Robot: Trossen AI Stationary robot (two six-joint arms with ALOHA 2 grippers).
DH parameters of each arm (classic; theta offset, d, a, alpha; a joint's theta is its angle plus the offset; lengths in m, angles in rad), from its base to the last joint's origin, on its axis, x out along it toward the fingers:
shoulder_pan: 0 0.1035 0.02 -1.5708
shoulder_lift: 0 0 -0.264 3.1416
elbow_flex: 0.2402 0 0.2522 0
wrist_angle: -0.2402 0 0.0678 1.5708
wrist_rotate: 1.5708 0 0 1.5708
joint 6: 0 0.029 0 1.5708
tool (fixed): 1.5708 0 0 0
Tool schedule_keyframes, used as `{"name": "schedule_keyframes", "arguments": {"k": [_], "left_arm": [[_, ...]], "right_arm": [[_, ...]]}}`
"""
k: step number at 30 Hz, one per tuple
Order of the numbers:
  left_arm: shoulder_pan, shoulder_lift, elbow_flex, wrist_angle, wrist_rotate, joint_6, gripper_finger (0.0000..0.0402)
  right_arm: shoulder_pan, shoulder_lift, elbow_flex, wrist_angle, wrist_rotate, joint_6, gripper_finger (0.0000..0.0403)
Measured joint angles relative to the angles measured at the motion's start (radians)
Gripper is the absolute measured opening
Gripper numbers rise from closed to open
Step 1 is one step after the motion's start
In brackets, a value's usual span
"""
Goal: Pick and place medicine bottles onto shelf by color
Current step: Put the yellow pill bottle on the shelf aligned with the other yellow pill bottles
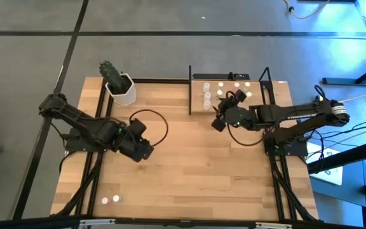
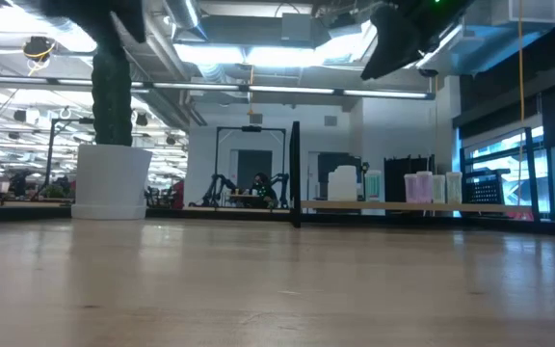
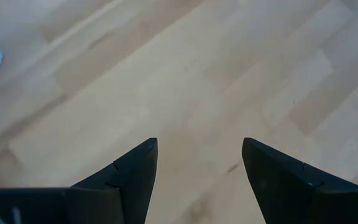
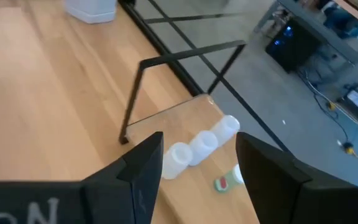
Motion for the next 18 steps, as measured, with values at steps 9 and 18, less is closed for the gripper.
{"name": "schedule_keyframes", "arguments": {"k": [9,18], "left_arm": [[-0.094,0.0,0.0,-0.103,0.074,-0.374,0.0228],[-0.19,0.003,0.0,-0.071,0.078,-0.387,0.0228]], "right_arm": [[0.023,0.0,0.0,0.005,0.0,-0.029,0.0204],[0.022,0.0,0.0,0.012,0.0,-0.025,0.0204]]}}
